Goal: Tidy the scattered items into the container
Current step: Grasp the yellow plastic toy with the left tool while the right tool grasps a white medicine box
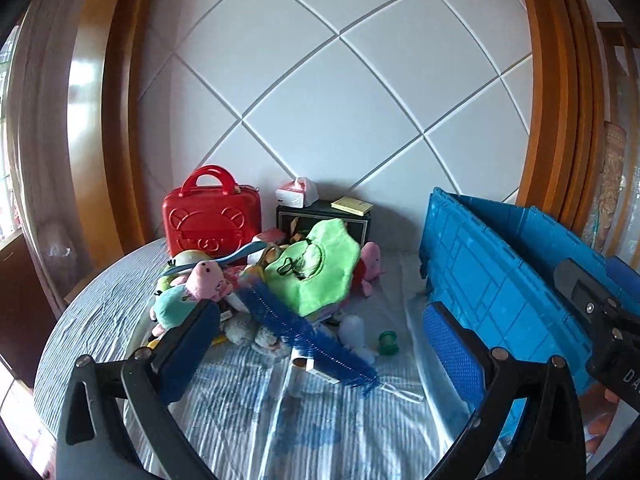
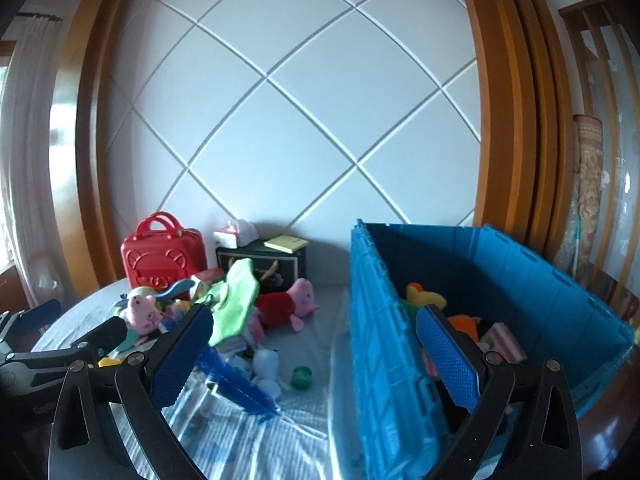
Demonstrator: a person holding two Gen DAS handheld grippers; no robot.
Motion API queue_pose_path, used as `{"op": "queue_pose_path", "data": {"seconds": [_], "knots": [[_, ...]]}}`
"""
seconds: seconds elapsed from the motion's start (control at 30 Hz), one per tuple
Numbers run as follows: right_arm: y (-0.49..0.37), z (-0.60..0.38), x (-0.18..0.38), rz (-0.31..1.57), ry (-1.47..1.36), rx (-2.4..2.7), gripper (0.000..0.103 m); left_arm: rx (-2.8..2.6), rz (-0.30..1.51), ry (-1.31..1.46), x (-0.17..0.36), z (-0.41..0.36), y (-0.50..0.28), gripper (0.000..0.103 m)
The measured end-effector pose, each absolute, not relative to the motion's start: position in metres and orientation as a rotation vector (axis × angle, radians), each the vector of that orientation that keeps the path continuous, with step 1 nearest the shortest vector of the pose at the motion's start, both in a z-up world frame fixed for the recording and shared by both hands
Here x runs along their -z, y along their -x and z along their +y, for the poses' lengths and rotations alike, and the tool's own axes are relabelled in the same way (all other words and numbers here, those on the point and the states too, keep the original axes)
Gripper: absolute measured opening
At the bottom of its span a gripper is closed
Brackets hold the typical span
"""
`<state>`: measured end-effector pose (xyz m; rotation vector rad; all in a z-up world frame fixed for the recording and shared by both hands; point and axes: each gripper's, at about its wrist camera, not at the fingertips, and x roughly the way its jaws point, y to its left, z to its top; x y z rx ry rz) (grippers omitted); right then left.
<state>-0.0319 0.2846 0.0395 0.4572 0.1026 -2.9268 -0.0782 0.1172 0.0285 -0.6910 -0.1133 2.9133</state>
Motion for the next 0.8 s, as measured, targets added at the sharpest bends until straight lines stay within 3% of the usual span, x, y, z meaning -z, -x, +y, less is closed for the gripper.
{"op": "queue_pose_path", "data": {"seconds": [0.2, 0.5, 0.8], "knots": [[0.053, 0.242, 0.009, 0.142, -0.464, 2.82, 0.103, -2.914, -0.167, 0.795, 0.024, 0.085, 0.107, 0.103], [0.153, 0.214, 0.108, 0.152, -0.866, 2.689, 0.103, -2.911, -0.101, 1.14, 0.116, 0.049, 0.184, 0.103], [0.207, 0.189, 0.172, 0.208, -1.127, 2.596, 0.103, -2.994, -0.086, 1.363, 0.171, -0.048, 0.214, 0.103]]}}
